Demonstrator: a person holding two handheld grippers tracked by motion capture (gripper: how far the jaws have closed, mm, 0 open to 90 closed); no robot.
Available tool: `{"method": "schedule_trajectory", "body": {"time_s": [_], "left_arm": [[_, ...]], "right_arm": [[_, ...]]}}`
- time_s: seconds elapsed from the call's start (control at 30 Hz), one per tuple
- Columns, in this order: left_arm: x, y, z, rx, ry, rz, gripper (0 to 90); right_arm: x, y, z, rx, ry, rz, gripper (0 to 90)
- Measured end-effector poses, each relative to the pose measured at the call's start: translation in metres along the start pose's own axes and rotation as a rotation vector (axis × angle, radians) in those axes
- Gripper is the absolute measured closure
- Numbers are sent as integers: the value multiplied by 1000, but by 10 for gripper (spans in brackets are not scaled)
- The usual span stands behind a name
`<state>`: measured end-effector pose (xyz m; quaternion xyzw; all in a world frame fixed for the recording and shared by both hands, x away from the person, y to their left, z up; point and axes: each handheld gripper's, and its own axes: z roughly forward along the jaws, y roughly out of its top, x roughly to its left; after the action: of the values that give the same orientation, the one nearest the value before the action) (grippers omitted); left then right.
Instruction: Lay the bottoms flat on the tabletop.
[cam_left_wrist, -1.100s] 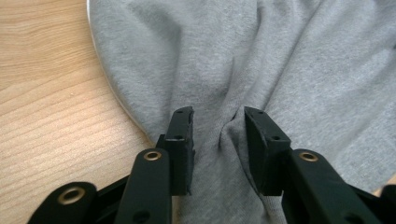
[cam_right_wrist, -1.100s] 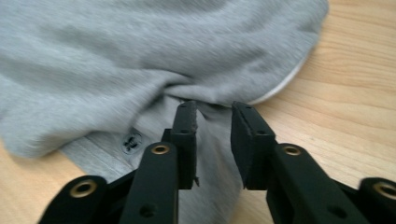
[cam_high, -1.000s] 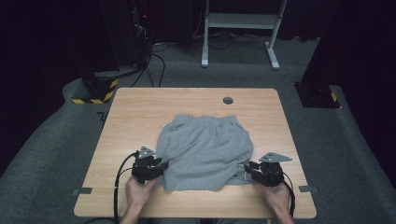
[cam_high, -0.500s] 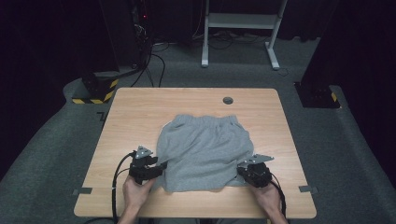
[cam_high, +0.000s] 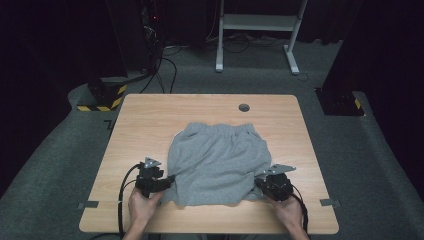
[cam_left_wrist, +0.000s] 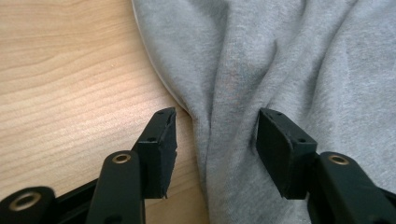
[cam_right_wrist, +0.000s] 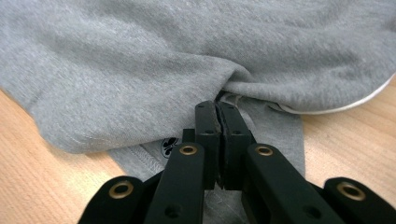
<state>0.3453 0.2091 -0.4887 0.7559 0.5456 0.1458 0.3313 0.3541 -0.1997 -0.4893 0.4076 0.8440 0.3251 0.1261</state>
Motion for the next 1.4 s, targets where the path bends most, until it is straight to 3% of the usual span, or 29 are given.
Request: {"method": "schedule_trajectory", "body": {"time_s": [0.13,0.27,0.4,0.53,0.6,0.87,1.17,1.4], "left_arm": [[3,4,1,-1,10,22,478],[9,11,12,23,32,25,477],[1,13,8,24,40,24,482],[-3,16,17,91,75,49,482],[-3,17,23,108,73,22,495],[-10,27,29,142,131,58,503],[-8,26,34,177,126,40,496],[-9,27,34,166,135,59,495]], "right_arm": [[-3,1,-3,-13,7,-5,881],[-16,9,-3,-32,27,-11,881],[-13,6,-7,-53,38,-25,883],[-21,-1,-13,-60,44,-13,883],[-25,-2,-17,-72,48,14,883],[-21,16,-15,-100,62,-24,882],[-21,20,-26,-105,67,-31,882],[-20,23,-22,-105,70,-46,882]]}}
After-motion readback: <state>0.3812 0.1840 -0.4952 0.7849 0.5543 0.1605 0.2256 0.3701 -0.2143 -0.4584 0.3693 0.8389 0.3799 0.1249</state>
